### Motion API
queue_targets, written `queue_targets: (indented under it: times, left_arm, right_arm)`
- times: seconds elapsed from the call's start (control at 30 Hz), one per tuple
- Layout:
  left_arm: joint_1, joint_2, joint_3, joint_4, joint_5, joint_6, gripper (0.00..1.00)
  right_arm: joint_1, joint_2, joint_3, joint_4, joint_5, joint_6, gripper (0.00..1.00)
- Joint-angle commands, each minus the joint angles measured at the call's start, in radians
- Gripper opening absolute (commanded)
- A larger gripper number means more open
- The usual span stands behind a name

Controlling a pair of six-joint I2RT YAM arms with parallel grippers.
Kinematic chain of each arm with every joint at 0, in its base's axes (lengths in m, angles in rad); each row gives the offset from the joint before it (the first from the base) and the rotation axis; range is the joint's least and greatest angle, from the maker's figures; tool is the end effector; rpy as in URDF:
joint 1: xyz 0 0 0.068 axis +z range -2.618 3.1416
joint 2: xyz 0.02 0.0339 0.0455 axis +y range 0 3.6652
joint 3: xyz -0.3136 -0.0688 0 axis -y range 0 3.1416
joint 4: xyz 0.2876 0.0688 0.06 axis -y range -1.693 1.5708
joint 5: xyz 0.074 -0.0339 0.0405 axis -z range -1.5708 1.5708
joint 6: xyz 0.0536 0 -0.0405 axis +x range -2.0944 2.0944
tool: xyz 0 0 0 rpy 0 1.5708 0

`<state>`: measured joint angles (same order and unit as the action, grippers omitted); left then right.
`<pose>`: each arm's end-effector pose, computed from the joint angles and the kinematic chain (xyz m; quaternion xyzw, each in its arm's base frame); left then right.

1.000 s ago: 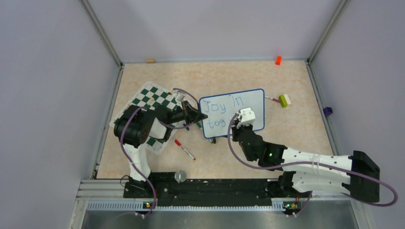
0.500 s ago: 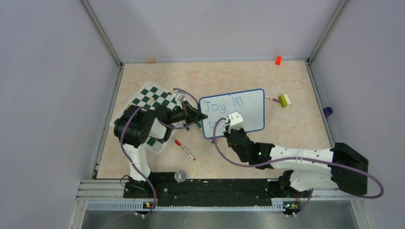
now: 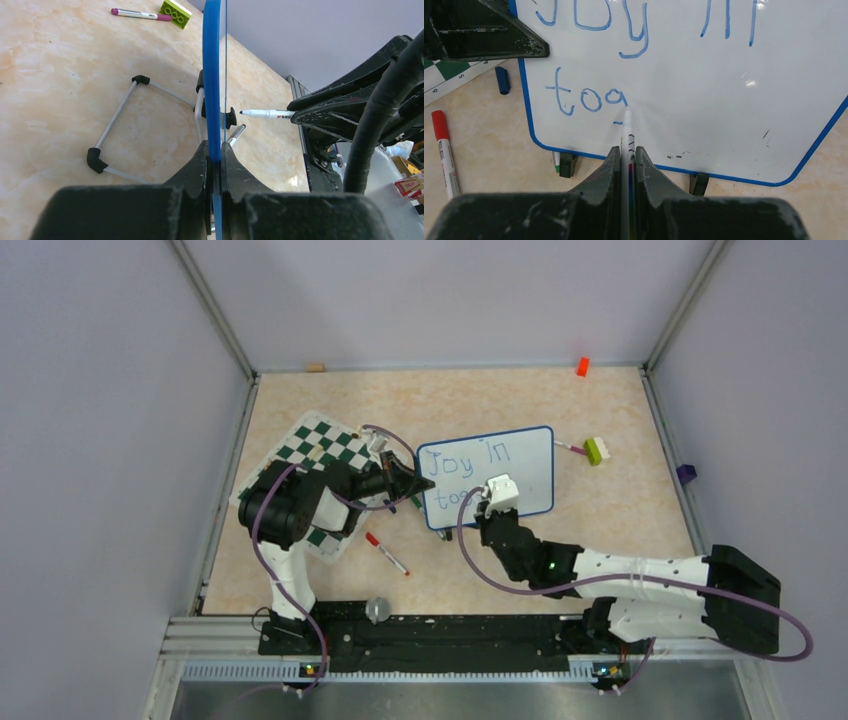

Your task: Write a sentence on the whiteboard

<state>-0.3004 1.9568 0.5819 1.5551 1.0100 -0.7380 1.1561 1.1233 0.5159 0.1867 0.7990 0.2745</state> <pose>0.3245 -0.1480 0.1520 0.2409 0.6279 -0.6025 0.4297 0.1385 0.2192 0.2359 -0.1385 0.7894 0.0822 0.5923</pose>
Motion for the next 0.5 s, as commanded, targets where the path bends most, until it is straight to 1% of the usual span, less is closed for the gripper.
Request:
queue_targets:
  times: [0.0,0.47]
  left_arm:
    - [-0.005,0.028,0.002,0.065,0.033,0.113,0.00]
    - [-0.006,0.025,0.001,0.065,0.035,0.112,0.00]
  right_arm:
    - [-0.009,0.019,0.046,0.031,0.028,-0.020,0.00]
    - [-0.043,0.039,0.056,0.053,-0.001,-0.028,0.00]
